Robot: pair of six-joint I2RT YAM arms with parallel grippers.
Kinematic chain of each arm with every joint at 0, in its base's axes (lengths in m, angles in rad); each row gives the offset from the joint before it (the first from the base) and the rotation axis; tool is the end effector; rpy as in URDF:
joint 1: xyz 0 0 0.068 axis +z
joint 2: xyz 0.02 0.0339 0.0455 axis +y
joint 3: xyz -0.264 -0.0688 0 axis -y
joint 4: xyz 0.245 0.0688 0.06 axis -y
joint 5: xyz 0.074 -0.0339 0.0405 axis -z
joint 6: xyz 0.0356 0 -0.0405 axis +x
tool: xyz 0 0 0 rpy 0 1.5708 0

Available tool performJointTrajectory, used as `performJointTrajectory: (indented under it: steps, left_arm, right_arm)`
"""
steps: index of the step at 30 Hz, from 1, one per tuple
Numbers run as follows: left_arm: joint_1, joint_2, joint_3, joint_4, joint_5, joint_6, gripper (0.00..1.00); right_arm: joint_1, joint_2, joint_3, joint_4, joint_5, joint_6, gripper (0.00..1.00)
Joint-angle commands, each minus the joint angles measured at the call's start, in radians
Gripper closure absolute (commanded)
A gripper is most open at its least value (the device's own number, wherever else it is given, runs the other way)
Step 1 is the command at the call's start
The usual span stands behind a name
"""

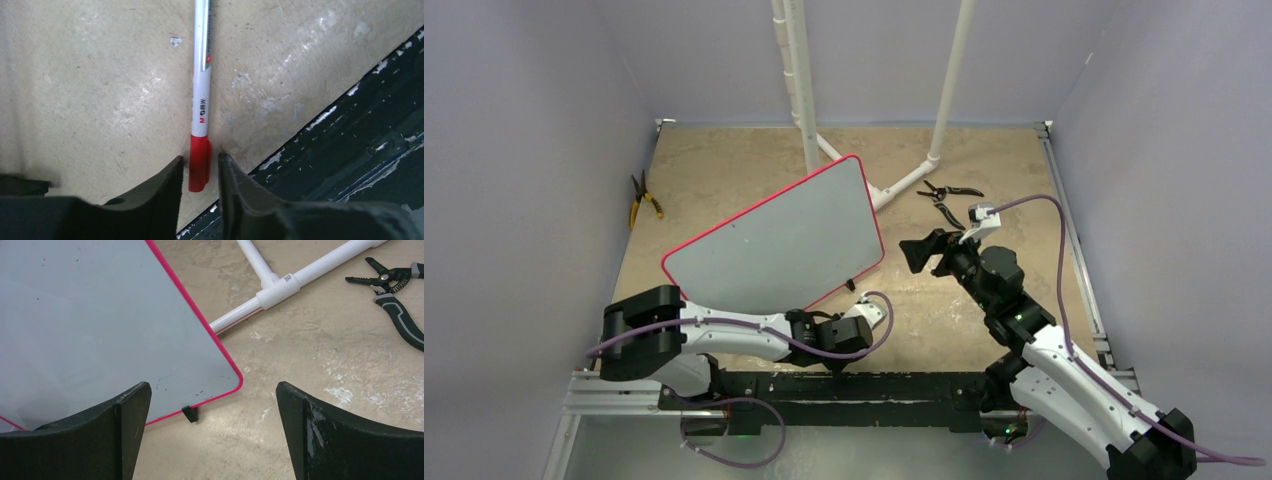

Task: Write a sentence on the whiteboard
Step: Open the whiteboard marker at the center of the board.

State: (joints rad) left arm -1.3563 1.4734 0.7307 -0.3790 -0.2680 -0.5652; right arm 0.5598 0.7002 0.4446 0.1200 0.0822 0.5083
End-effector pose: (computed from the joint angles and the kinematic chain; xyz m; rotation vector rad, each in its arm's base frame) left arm 0.0651 -0.2544 0.1572 0.9471 2.4802 -0.2918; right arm 0.1531 0.0925 0.2649 0.0178 1.7596 0.7191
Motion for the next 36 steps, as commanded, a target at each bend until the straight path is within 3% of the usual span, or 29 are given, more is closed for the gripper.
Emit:
performJointTrajectory:
  steps: [1, 6, 13, 17, 28, 36]
  left_arm:
    - [-0.029, 0.034, 0.017, -0.021, -0.018, 0.009, 0.77]
    - [-0.051, 0.029, -0.002, -0.029, -0.026, 0.009, 1.0]
    - [-0.052, -0.164, -0.029, 0.009, -0.049, 0.033, 1.0]
    - [-0.052, -0.257, -0.008, -0.007, -0.067, 0.057, 1.0]
    - [-0.052, -0.474, 0.0, 0.012, 0.093, 0.216, 1.0]
    - [-0.052, -0.524, 0.001, 0.009, 0.145, 0.267, 1.0]
  right_arm:
    - [-0.003, 0.003, 0.036, 0.002, -0.021, 0.003, 0.04]
    - [-0.003, 0.034, 0.075, -0.079, -0.109, -0.003, 0.03]
    - [-0.003, 0.127, 0.127, -0.26, -0.34, -0.025, 0.02]
    - [-0.003, 0.127, 0.136, -0.282, -0.473, -0.003, 0.01]
    - [-0.003, 0.233, 0.177, -0.354, -0.871, -0.058, 0.02]
    - [-0.001, 0.227, 0.139, -0.278, -1.061, -0.006, 0.15]
